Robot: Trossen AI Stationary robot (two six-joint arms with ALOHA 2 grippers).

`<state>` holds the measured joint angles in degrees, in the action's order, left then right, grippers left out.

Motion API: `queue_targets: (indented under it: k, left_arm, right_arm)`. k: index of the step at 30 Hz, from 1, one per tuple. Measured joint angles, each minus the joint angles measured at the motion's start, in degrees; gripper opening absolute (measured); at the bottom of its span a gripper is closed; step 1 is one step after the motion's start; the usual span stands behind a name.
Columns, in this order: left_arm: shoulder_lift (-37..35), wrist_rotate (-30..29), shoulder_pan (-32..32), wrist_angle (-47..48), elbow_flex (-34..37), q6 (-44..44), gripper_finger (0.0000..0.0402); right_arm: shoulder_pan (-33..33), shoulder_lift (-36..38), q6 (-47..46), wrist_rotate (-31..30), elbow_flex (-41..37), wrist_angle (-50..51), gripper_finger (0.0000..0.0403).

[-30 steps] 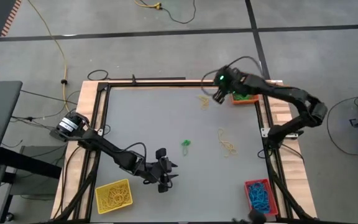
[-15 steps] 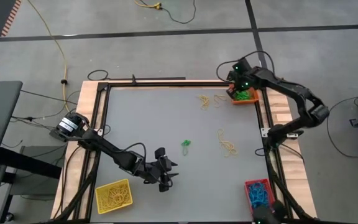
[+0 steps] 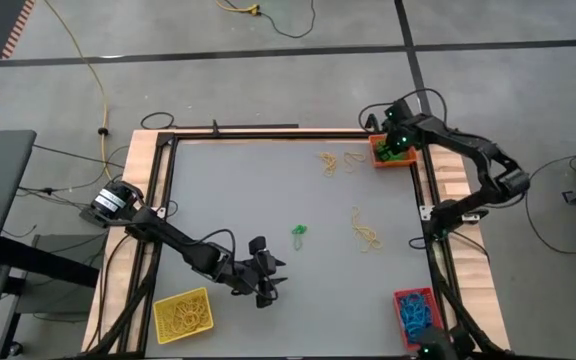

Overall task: Sort rubber bands into baskets
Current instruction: Put the green rubber band into the orange bin

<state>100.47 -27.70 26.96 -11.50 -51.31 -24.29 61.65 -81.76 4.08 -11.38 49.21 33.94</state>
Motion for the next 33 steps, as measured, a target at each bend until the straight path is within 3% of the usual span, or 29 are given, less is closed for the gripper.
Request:
queue_targets:
  k: [11,23,29,33]
  left_arm:
    - [0.00,0.02,-0.02,0.04,0.00,0.04,0.0178]
    - [0.00,0.03,-0.02,0.06,0.00,0.18,0.0178]
    - [0.00,-0.24,-0.09,0.74,0.00,2.03,0.0178]
    - [0.00,-3.72,-0.07,5.30,0.00,1.60,0.0178]
  right_arm:
    - [-0.11,0.00,-2.30,-0.80,0.02,-0.84,0.0107]
    - [-3.04,0.00,-2.45,-0.69,0.04,0.73,0.0229]
    - [-5.06,0.00,-2.58,-0.67,0.07,0.73,0.0244]
    - [-7.46,0.02,-2.78,-0.65,0.07,0.70,0.0244]
